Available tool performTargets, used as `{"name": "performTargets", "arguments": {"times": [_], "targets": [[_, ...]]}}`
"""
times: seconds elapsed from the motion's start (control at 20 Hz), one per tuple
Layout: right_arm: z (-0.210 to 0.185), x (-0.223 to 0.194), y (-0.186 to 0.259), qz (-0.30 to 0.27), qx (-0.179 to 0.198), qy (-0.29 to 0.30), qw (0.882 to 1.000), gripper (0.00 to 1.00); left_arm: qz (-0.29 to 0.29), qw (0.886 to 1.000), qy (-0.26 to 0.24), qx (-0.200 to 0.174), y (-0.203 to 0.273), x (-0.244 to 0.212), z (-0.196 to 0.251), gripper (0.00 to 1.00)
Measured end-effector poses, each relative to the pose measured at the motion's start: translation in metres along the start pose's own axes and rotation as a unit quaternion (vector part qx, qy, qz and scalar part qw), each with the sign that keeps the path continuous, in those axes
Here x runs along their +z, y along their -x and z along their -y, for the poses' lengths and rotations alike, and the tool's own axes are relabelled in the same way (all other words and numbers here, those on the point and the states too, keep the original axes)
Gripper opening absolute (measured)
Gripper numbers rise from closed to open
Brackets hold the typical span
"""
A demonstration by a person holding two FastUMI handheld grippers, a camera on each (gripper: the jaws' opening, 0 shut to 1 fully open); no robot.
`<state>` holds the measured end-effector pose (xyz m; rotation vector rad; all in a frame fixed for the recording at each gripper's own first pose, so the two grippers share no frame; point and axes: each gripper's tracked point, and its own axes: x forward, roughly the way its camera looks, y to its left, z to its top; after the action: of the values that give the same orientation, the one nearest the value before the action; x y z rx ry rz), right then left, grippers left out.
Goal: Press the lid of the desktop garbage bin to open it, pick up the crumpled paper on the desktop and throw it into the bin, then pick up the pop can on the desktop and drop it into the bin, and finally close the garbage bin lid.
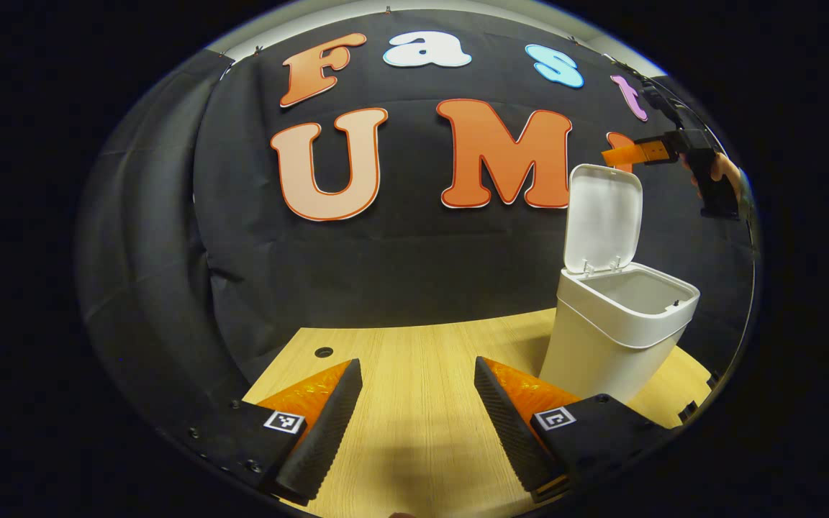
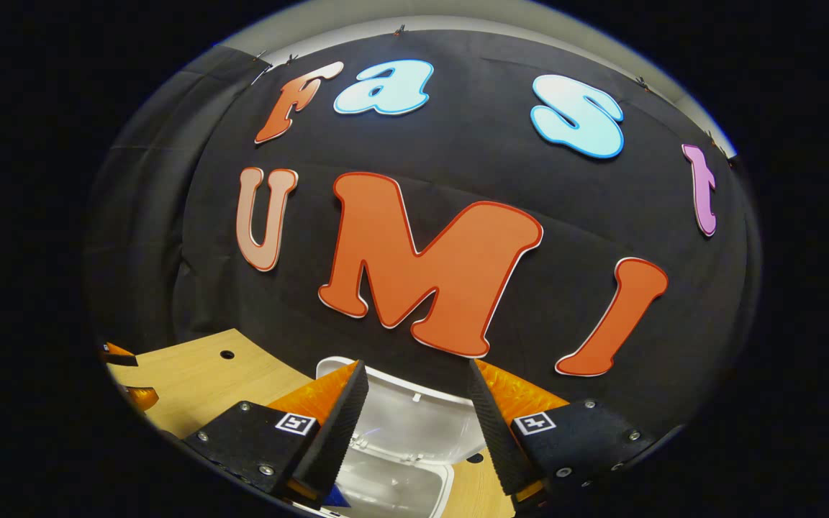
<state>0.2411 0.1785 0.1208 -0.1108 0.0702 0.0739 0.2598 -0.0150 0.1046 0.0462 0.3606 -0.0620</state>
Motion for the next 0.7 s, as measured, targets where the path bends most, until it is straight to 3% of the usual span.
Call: {"name": "performTargets", "arguments": {"times": [0.3,0.4,0.5,0.6,0.7], "targets": [[-0.004,-0.004,-0.025,-0.008,-0.013,-0.009,1.000,0.84,0.010,1.000,-0.005,0.011,0.001,0.004,-0.010,0.95],[-0.003,-0.004,-0.028,-0.010,-0.017,-0.016,1.000,0.85,0.010,1.000,-0.003,0.014,0.002,0.002,-0.012,1.00],[-0.003,-0.007,-0.026,-0.017,-0.017,-0.030,0.999,0.85,0.009,1.000,-0.002,0.018,0.003,0.002,-0.017,0.95],[-0.005,-0.008,-0.020,-0.022,-0.015,-0.038,0.999,0.85,0.010,1.000,-0.003,0.021,0.006,0.002,-0.022,1.00],[-0.008,-0.011,-0.010,-0.025,-0.012,-0.047,0.999,0.85,0.009,1.000,-0.004,0.021,0.004,0.002,-0.022,0.95]]}}
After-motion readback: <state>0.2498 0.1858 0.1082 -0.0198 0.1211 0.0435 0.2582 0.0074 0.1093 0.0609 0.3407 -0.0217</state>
